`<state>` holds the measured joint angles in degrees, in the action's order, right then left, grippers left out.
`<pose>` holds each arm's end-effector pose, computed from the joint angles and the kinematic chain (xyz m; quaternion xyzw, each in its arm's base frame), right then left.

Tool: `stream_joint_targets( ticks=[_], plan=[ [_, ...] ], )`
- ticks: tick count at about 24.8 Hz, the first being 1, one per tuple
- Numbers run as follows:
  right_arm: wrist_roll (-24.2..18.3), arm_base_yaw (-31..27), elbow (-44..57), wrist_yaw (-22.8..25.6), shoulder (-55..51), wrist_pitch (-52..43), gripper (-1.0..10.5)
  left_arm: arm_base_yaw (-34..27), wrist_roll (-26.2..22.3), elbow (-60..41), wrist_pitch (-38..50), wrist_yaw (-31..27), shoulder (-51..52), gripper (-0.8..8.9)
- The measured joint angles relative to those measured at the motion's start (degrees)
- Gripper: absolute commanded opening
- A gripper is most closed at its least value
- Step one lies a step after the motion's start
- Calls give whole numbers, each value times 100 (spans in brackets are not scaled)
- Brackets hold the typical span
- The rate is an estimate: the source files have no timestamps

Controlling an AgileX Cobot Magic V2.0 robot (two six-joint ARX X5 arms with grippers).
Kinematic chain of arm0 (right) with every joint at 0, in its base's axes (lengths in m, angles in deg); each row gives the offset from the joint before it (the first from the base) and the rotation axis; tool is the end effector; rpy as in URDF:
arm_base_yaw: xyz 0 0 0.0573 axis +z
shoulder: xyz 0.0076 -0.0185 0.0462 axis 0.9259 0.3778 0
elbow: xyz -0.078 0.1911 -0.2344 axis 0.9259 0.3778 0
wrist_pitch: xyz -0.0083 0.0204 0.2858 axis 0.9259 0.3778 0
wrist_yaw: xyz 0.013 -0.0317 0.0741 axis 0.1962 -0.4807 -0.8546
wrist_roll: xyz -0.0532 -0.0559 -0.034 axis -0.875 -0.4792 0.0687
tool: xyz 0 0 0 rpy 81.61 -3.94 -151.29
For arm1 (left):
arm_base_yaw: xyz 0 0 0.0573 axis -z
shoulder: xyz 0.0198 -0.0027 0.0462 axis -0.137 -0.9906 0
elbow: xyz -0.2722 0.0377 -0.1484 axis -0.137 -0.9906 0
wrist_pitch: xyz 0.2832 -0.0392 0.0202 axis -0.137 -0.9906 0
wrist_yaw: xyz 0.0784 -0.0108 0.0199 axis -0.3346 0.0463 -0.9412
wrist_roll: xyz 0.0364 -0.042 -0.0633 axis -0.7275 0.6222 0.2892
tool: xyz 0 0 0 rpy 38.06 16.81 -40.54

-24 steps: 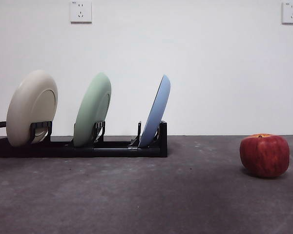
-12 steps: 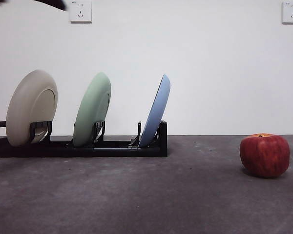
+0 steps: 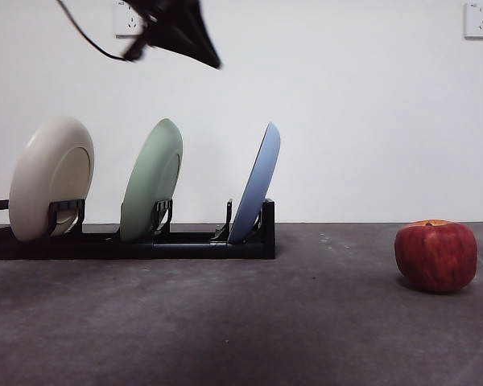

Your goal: Take the blue plate from the plate rack,put the plate on the table,take the apple from the table,put the apple in the plate

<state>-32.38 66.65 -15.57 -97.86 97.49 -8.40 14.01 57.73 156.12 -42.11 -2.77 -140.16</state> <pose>0.1956 0.0151 0.3092 0.1976 0.3704 0.0584 0.9057 0.4476 -0.2159 0.3980 -0.0885 0.4192 -0.3585 0.8294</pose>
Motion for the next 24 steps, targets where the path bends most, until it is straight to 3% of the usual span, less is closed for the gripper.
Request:
stream_joint_targets(
  ticks=[6, 9, 15, 24],
  plan=[
    [0, 0, 0, 0, 4, -2, -1, 369, -114, 883, -192, -411, -903, 15],
    [0, 0, 0, 0, 7, -2, -1, 535, -133, 885, -212, -831, -1091, 252],
    [0, 0, 0, 0, 9, 0, -1, 756, -164, 890, -13, -1307, -1150, 253],
    [0, 0, 0, -151, 15, 140, -1, 866, 37, 903, 387, -1471, -1576, 252]
  ],
)
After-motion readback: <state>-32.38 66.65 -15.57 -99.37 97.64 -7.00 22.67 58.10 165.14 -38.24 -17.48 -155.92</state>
